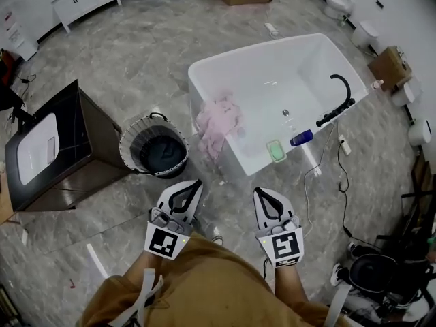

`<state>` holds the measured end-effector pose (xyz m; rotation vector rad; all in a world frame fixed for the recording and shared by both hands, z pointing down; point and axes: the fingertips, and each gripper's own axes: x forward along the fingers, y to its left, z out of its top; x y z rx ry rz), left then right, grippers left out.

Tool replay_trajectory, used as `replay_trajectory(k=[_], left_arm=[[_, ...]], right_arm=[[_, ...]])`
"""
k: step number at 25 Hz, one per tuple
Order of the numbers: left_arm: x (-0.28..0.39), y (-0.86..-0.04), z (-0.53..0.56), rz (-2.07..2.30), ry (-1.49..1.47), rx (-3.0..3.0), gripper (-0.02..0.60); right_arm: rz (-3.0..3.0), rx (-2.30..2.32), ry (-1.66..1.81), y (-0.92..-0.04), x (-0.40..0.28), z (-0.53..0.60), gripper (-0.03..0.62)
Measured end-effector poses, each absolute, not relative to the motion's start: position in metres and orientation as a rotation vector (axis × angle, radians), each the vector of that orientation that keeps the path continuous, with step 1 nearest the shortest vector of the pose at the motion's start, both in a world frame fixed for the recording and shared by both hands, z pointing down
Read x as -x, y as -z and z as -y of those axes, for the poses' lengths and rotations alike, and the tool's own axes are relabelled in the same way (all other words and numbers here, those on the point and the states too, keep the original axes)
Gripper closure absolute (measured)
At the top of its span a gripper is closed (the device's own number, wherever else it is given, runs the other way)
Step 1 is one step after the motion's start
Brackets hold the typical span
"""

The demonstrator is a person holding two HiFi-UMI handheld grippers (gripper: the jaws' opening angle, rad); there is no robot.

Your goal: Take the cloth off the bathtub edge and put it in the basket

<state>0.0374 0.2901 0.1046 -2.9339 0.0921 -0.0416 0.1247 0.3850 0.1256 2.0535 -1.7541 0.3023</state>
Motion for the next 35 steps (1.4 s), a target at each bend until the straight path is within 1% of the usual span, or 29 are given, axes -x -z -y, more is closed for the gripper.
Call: replay_trajectory(k=[6,12,22,28,35], left_arm=[[-0.058,-0.101,-0.218,-0.042,-0.009,2.932,0.575],[-0.070,-0.104,-0.171,-0.022,-0.014,2.927,0.575],[-0.096,-0.113,-0.145,-0.095,0.046,2.925,0.575],[-0.122,-0.111,-0.141,-0.154,0.076,2.914,0.575],[-0.151,-0.153,-0.131,-0.182,0.201,2.913,0.575]], right_arm=[[1.706,-2.056,-0.310,-0.122,-0.141,-0.316,0.589],[1.692,-2.069,-0.313,-0.124,-0.145,-0.271,0.588],[1.774,-1.959,-0.334,-0.140,-0.171,-0.227,0.588],[1.817,-1.916,-0.313,-0.149,-0.204,-0.211,0.588],[1.810,-1.797,-0.325,-0.199,-0.238,-0.181,0.588]])
